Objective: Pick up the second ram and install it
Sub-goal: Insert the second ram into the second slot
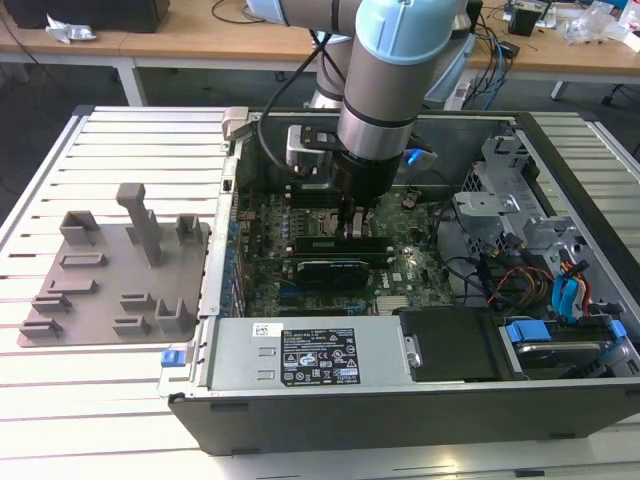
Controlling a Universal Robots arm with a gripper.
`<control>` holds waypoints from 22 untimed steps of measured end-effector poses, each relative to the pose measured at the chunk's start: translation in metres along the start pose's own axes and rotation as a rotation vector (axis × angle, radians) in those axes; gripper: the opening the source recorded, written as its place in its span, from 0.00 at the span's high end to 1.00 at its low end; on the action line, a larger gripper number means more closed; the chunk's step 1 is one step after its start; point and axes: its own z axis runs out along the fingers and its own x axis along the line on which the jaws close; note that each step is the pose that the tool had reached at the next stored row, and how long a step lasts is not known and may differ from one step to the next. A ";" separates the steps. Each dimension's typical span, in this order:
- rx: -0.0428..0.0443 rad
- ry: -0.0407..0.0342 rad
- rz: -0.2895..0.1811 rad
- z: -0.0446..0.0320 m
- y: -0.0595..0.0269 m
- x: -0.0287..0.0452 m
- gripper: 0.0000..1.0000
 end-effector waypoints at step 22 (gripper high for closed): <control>0.0002 -0.0015 0.000 0.0005 0.0005 -0.0008 0.87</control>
